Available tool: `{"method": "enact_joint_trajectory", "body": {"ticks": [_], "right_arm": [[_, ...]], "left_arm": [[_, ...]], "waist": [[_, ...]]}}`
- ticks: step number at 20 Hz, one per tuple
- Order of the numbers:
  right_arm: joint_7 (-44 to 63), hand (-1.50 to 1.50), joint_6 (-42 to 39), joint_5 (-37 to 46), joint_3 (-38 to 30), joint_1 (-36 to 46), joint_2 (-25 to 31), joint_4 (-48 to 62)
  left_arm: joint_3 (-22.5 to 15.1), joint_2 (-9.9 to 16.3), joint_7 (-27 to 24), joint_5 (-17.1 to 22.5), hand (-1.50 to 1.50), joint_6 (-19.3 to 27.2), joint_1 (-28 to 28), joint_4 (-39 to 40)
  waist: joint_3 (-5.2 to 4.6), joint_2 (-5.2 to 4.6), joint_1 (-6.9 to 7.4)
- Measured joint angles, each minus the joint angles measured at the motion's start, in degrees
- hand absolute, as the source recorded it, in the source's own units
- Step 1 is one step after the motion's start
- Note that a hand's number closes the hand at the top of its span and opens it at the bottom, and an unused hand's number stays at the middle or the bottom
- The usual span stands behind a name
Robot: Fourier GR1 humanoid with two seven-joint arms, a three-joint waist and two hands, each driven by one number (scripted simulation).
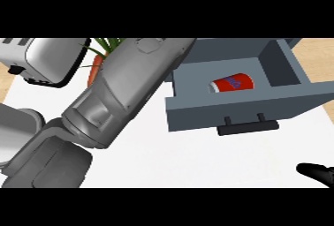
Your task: Pick up the can, place it into the drawer and close the drawer
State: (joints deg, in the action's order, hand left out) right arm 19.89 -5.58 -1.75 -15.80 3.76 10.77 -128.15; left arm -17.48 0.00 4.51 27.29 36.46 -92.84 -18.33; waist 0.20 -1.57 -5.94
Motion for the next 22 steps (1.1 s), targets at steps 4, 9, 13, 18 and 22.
{"method": "enact_joint_trajectory", "body": {"ticks": [4, 9, 13, 18, 22], "right_arm": [[-3.13, -1.50, -1.31, 3.99, 1.84, 1.44, 1.90, 1.36], [-5.35, -1.50, -2.12, 12.05, 5.36, 4.30, 5.03, 3.87], [-7.34, -1.50, -1.56, 20.00, 8.86, 7.17, 6.94, 7.81], [-11.00, -1.50, 0.76, 30.26, 14.14, 10.29, 7.71, 15.10], [-12.89, -1.50, 3.03, 37.17, 18.01, 13.66, 7.24, 22.57]], "left_arm": [[0.17, 0.01, -0.66, 2.02, -1.50, 0.48, -0.14, 0.49], [0.90, 0.00, -2.63, 4.44, -1.50, 0.18, 0.09, 0.26], [1.79, -0.01, -3.20, 6.26, -1.50, 0.35, -0.83, 0.38], [2.05, 0.00, -4.86, 6.41, -1.50, 0.11, -1.48, 1.77], [1.16, 0.01, -4.93, 6.25, -1.50, 0.61, -1.34, 2.01]], "waist": [[0.00, -0.19, -0.07], [-0.05, -0.25, 0.76], [-0.08, -0.23, 1.70], [-0.09, -0.10, 3.08], [-0.09, 0.23, 3.86]]}}
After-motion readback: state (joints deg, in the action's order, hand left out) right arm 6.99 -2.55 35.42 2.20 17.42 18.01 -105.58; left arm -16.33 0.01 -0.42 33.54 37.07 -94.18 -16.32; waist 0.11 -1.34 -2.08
